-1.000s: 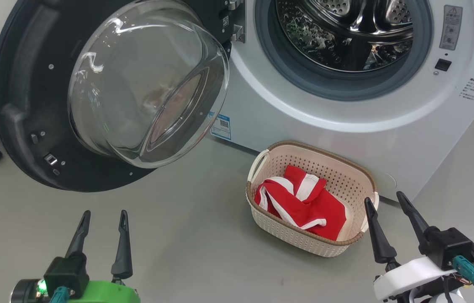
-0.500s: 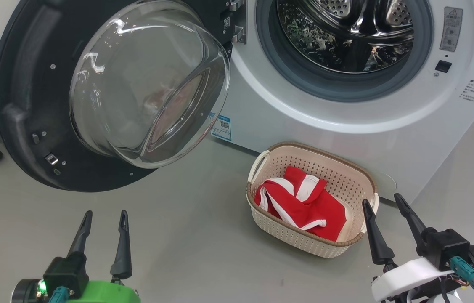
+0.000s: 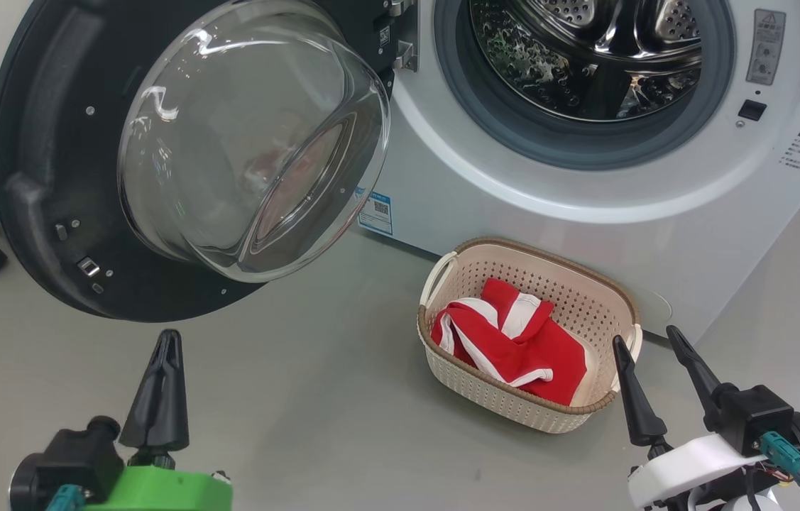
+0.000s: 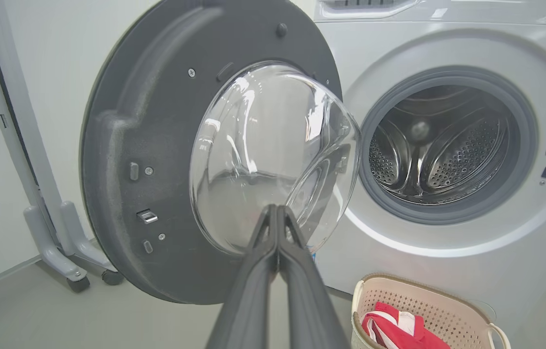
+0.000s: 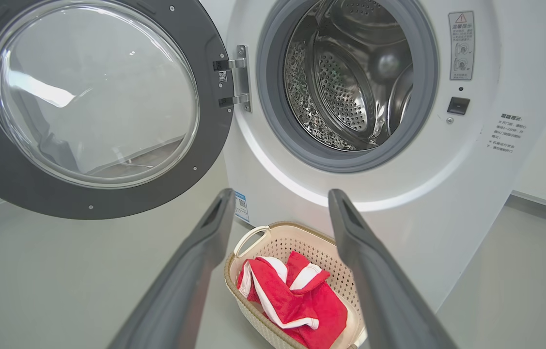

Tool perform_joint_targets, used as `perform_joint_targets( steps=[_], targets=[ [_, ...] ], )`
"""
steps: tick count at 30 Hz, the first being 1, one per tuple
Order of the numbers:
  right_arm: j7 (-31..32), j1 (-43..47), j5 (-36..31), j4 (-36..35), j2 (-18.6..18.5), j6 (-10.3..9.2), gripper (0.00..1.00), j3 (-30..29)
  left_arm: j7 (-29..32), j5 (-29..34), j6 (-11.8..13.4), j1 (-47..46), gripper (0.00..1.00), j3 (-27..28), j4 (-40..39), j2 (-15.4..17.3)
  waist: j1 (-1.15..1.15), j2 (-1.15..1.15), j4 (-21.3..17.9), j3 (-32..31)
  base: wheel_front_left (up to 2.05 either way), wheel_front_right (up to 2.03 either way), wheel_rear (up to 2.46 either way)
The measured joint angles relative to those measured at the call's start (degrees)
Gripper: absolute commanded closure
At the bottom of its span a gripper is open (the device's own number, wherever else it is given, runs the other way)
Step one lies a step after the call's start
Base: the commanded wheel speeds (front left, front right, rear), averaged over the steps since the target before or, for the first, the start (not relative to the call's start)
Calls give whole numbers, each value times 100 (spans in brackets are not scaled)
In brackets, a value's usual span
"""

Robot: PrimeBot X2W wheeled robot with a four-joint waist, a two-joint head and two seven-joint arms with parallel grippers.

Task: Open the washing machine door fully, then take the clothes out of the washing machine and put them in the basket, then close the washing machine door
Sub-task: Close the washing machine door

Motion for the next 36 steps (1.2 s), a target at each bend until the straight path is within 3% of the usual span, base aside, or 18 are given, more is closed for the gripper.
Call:
perform_joint_targets(
  steps=[11,17,22,28,36],
  targets=[
    [14,-2,0,-1,-29,-1,0,0,-110,-1986,-772,-522,100,347,-1078,-108,0,0,10,6,0,0,0],
    [54,-3,-1,-26,-69,-8,0,-5,-111,-3073,-909,-960,100,762,-1655,-121,0,0,19,70,0,0,0],
    [70,-5,-2,-52,-102,-8,0,-12,-14,-3749,-914,-1495,100,1369,-1757,-88,0,0,26,109,0,0,0],
    [122,-10,-3,-119,-119,-7,0,0,333,-4591,-881,-1993,100,2172,-1445,288,0,0,-11,182,0,0,0],
    [229,-25,-11,-227,-192,0,0,10,878,-5391,-388,-2737,100,2939,-380,800,0,0,-85,341,0,0,0]
  ],
)
